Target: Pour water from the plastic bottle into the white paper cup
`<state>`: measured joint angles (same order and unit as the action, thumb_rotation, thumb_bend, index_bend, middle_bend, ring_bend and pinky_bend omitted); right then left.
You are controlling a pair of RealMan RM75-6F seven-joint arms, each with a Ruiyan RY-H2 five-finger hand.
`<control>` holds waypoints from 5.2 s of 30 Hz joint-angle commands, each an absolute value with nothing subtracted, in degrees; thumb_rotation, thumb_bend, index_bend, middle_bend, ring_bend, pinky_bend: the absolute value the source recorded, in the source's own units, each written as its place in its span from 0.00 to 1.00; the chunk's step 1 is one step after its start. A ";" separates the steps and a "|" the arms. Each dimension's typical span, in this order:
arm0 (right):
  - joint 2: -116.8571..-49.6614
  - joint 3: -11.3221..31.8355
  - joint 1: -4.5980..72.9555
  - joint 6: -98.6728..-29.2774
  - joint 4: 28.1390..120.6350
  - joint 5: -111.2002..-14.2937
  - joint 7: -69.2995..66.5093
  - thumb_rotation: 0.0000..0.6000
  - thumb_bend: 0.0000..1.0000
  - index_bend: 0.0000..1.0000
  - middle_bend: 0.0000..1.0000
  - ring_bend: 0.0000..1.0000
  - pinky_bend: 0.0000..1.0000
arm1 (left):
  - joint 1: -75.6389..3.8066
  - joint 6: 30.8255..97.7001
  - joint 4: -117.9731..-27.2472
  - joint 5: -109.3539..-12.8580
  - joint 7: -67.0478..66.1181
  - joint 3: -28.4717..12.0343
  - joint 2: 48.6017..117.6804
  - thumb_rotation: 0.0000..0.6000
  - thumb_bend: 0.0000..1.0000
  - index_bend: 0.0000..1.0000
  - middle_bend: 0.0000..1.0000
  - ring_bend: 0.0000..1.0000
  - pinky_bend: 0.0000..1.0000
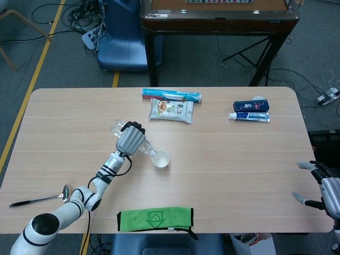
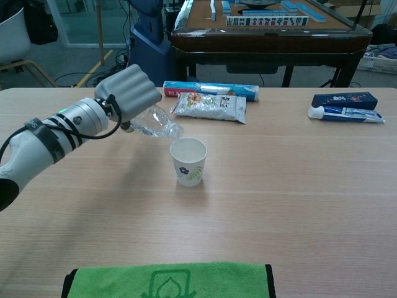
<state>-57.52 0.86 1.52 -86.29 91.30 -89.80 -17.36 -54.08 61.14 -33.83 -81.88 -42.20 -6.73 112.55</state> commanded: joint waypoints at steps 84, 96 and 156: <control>-57.55 0.75 1.50 -86.27 90.98 -89.90 -17.69 1.00 0.08 0.26 0.31 0.18 0.34 | -50.17 60.50 -42.53 -75.12 -51.96 -11.86 112.31 1.00 0.02 0.61 0.59 0.55 0.69; -57.57 0.78 1.55 -86.10 90.93 -89.72 -17.71 1.00 0.08 0.26 0.31 0.18 0.34 | -48.51 60.87 -47.57 -69.31 -53.91 -14.91 112.03 1.00 0.02 0.61 0.59 0.55 0.69; -58.53 0.53 2.15 -84.25 90.67 -88.99 -15.93 1.00 0.08 0.26 0.31 0.18 0.34 | -33.72 70.43 -74.08 -47.64 -21.75 -26.60 98.79 1.00 0.02 0.60 0.60 0.56 0.48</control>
